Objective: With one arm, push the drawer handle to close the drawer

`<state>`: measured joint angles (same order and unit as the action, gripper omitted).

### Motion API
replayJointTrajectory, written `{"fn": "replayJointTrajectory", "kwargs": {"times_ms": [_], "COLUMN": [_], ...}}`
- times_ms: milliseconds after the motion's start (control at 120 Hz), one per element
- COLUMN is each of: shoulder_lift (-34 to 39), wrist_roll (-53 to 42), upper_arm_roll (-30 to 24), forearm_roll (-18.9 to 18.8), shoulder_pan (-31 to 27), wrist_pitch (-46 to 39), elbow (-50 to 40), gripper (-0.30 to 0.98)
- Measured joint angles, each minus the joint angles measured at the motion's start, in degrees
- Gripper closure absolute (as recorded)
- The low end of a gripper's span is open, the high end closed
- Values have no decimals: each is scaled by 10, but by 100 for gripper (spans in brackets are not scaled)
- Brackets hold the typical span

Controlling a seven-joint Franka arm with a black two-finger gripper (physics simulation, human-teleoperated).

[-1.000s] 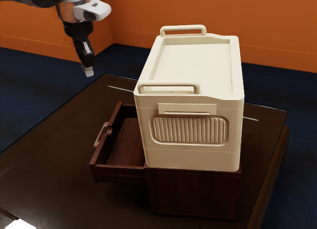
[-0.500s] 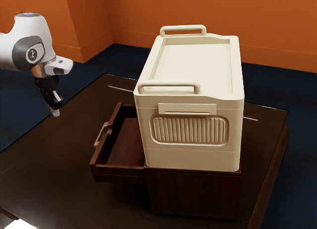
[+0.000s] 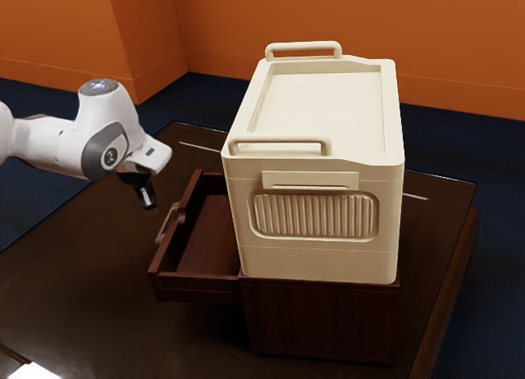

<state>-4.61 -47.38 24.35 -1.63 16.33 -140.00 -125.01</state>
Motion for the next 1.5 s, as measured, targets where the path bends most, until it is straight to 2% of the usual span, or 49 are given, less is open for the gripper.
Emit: {"fn": "replayJointTrajectory", "kwargs": {"times_ms": [400, 967, 1233, 1500], "shoulder_lift": [0, -7, -6, -12], "wrist_roll": [-71, -105, -107, -107], "upper_arm_roll": [-11, -79, -83, -85], "forearm_roll": [0, -2, 1, 22], "shoulder_pan": [59, 58, 62, 84], "wrist_pitch": [-34, -80, -164, -229], "elbow": [-27, -15, -36, -53], "gripper": [79, 79, 79, 79]}}
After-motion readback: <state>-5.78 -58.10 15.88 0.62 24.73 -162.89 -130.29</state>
